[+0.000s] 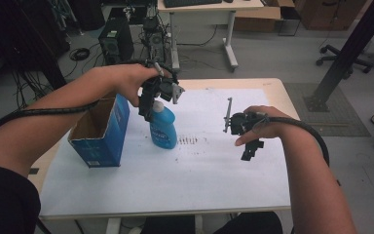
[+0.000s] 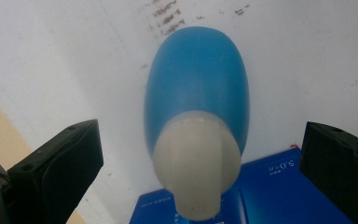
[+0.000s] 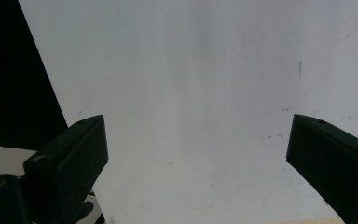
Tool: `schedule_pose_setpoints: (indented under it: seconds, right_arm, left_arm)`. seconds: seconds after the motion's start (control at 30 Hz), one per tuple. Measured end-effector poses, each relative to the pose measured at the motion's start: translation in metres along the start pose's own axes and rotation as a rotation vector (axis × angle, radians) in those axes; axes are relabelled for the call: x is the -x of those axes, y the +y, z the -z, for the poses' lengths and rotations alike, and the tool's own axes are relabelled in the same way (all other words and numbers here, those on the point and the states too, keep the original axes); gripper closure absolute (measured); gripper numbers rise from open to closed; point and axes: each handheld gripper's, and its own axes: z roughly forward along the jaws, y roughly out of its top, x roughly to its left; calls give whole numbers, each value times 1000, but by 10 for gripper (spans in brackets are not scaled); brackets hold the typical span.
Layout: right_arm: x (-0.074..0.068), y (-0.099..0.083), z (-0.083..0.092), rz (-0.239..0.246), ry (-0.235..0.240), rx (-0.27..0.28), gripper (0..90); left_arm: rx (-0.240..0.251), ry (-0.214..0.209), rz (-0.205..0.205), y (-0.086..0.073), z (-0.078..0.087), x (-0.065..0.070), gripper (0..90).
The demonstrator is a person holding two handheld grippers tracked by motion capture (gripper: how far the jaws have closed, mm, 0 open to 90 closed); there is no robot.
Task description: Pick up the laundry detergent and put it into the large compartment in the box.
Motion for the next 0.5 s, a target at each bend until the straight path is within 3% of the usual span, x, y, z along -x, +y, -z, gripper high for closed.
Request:
schedule_pose_setpoints:
  seconds: [0.5]
  right_arm:
    - [1, 4, -3, 8, -2, 2, 53]
  left_arm:
    - [-4, -2, -1, 0, -14, -2, 2]
